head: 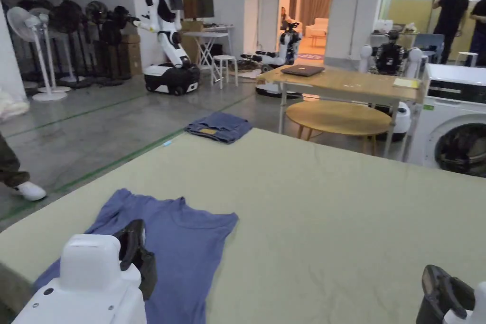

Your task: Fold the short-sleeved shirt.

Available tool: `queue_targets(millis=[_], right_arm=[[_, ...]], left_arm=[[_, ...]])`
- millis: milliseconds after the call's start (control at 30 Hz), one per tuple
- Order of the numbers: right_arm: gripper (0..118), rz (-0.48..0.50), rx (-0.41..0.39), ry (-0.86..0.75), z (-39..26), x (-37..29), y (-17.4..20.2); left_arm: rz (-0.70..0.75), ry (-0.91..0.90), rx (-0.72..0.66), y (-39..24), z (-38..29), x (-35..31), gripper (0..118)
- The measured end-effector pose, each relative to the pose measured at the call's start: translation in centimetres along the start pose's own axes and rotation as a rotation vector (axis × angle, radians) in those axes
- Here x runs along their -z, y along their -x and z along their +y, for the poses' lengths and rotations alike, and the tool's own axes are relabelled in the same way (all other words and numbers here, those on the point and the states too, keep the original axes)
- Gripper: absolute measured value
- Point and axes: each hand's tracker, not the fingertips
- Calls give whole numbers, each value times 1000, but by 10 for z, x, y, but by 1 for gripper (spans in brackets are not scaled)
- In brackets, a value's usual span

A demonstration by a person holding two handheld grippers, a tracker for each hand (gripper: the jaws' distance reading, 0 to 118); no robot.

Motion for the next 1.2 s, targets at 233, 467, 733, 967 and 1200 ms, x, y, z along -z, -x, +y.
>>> queue_targets(millis=[233,467,733,967,1200], right_arm=[[0,217,-75,3,4,19,80],[0,245,-64,71,-4,31,70],[0,117,-53,127,-22,36,4],[0,1,-82,236,-45,46,-41],[0,-21,-58,290,-59,58,-46]], left_arm=[[173,28,-23,58,-7,-26,0],[88,120,-19,38,-27,13,0],[-181,500,11,-11,-55,185,0],[-224,850,29,-43,-115,304,0],[-219,814,10,-64,-127,319,82]])
